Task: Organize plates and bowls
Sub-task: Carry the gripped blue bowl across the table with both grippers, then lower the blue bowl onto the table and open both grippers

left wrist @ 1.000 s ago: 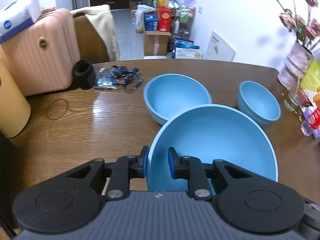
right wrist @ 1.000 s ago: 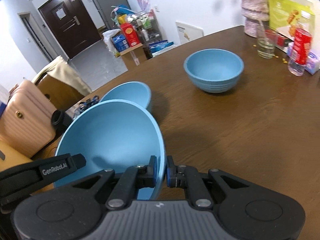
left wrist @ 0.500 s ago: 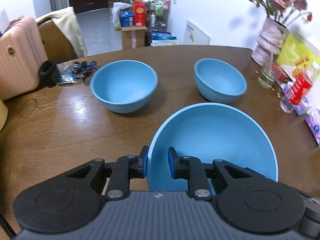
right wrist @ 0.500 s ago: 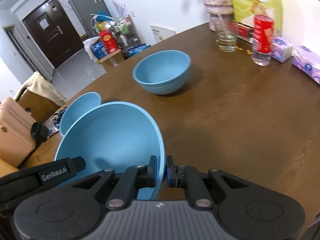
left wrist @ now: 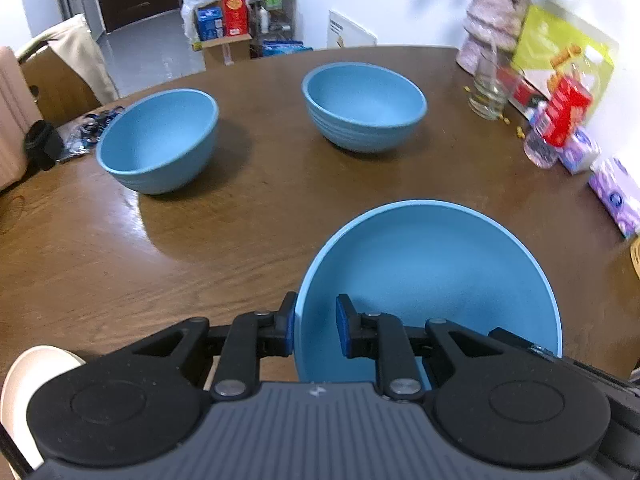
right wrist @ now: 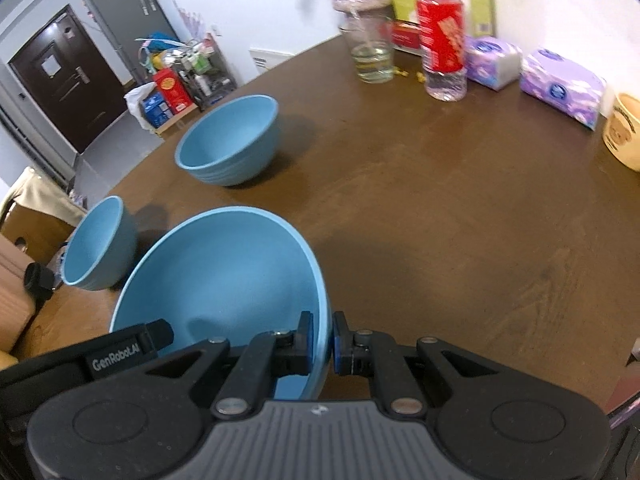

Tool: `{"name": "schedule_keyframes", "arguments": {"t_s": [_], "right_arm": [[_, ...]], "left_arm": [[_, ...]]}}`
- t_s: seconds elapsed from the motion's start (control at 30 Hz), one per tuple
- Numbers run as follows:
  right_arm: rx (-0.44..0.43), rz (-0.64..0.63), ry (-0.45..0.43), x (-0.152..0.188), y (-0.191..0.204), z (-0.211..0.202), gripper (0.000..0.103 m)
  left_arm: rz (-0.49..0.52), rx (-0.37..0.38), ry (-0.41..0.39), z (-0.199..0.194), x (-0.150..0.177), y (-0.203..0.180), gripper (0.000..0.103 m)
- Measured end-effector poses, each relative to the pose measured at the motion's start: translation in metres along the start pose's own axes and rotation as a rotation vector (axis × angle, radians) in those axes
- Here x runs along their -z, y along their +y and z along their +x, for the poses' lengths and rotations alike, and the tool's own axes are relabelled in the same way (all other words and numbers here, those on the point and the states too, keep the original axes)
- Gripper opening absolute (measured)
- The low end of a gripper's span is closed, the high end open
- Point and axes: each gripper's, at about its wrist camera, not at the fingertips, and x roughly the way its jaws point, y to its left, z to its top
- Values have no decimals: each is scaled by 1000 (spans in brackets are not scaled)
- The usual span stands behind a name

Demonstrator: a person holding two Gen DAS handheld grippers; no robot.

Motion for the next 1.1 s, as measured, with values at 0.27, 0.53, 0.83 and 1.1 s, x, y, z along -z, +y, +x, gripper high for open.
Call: {"name": "schedule_keyframes", "arguments": {"t_s": [0.27, 0.53, 0.83, 1.1], "right_arm": [[33, 18, 8, 2, -32, 12, 9], [52, 16, 2, 3, -50, 18, 9], [63, 17, 12, 6, -62, 26, 9], [65, 20, 10, 8, -68, 30, 9]], "left_arm": [[34, 14, 36, 17, 11, -26, 21], [61, 19, 56, 27, 17, -44, 21], [86, 13, 82, 38, 26, -53, 21], [115, 1, 82, 43, 31, -62, 21]]}}
